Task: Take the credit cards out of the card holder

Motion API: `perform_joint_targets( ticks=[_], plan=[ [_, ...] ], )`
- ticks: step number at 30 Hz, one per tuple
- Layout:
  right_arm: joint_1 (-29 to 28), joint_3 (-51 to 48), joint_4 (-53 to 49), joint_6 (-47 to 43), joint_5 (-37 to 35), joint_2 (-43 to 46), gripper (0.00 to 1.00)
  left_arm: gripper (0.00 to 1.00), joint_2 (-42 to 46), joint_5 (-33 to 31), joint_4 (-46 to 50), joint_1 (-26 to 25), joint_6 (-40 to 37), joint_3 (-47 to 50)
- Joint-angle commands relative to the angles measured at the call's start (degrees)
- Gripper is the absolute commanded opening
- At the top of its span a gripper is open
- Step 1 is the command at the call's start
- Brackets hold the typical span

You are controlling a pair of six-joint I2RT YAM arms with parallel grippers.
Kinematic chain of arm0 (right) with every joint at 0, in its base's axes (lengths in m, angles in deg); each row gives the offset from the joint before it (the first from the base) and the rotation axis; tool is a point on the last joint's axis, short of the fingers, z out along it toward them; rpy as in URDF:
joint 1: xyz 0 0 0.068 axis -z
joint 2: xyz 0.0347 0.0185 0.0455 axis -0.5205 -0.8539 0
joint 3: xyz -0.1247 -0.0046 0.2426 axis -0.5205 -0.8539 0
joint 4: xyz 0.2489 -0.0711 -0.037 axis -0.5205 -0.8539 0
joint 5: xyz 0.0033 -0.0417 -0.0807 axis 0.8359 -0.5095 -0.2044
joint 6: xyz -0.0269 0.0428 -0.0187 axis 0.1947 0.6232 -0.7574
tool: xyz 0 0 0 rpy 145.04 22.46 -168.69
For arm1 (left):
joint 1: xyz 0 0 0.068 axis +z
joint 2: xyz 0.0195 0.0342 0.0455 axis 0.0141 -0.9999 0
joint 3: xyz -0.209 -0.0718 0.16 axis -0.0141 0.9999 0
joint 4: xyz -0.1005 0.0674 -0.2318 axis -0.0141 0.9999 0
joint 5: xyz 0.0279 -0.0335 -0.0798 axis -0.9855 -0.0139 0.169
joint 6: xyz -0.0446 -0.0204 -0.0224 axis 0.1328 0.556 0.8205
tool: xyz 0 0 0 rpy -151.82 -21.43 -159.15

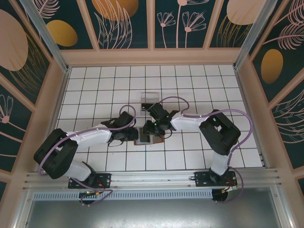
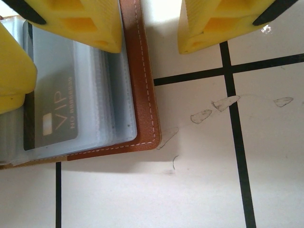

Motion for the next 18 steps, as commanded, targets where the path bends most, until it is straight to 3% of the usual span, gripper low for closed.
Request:
perform_joint_targets(
  ticks=[1, 11, 18],
  plan=[
    [-0.3, 1.2, -5.4, -0.9, -4.3, 1.3, 0.34, 0.37, 0.1, -0.4, 0.7, -0.1, -0.3, 0.3],
    [0.2, 0.4, -3.0, 0.1, -2.5, 4.9, 0.34, 0.37, 3.0, -2.4, 3.0, -0.2, 0.0, -1.5],
    [1.2, -1.7, -1.1, 0.3, -1.0, 4.3, 0.32, 0.43, 5.0, 0.2, 1.1, -0.1, 1.0, -2.0]
  ],
)
